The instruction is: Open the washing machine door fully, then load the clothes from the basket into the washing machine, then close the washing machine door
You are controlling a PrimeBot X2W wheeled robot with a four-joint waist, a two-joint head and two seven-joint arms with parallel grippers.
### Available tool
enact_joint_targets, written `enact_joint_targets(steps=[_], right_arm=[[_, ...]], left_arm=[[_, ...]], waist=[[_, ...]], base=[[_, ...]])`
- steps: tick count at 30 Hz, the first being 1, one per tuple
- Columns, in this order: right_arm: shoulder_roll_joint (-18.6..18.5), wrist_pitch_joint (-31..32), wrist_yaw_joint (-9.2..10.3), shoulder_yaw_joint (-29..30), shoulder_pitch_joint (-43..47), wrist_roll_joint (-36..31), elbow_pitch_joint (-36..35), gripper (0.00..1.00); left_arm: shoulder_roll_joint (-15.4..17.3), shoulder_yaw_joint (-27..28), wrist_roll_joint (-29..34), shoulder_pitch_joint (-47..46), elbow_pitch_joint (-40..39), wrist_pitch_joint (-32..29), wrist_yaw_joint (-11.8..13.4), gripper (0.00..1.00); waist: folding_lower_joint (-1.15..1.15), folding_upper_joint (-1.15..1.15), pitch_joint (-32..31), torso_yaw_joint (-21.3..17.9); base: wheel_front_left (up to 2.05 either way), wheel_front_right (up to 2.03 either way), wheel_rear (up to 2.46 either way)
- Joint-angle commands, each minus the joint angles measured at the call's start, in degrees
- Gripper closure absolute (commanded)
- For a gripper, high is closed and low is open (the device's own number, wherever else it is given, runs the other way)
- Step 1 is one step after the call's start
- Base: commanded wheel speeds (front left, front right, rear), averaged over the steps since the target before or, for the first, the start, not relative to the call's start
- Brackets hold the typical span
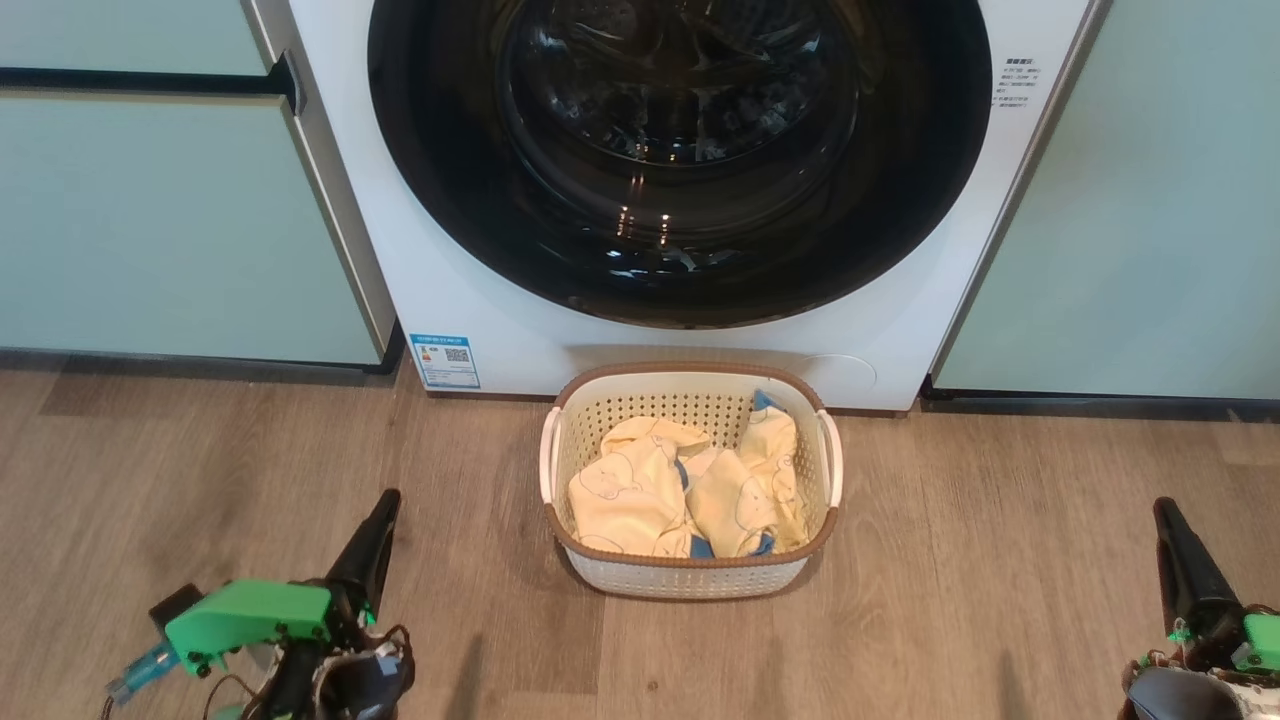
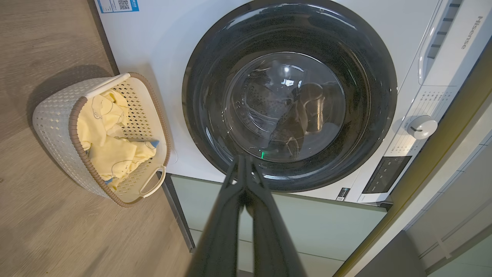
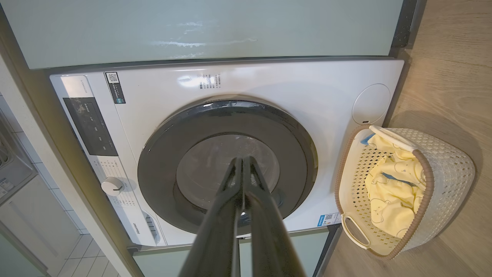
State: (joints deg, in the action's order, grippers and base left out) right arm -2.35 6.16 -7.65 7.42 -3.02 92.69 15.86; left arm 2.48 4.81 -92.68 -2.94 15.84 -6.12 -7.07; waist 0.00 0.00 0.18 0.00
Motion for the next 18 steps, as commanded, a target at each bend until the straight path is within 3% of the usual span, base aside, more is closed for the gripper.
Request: enact_joint_targets(steps=[1, 18], right_arm=[[-0.53, 0.32, 0.16, -0.91, -3.16, -0.51, -1.84, 1.0], [-0.53, 0.32, 0.16, -0.91, -3.16, -0.51, -1.84, 1.0]], left_arm=[[0.4, 1.7, 0.5, -3.24, -1.81, -0.35, -0.42, 1.0], [0.4, 1.7, 0.5, -3.24, -1.81, -0.35, -0.42, 1.0]], waist=[[0.0, 0.0, 0.0, 0.0], [0.0, 0.0, 0.0, 0.0]], base=[[0.0, 0.0, 0.0], [0.0, 0.0, 0.0]])
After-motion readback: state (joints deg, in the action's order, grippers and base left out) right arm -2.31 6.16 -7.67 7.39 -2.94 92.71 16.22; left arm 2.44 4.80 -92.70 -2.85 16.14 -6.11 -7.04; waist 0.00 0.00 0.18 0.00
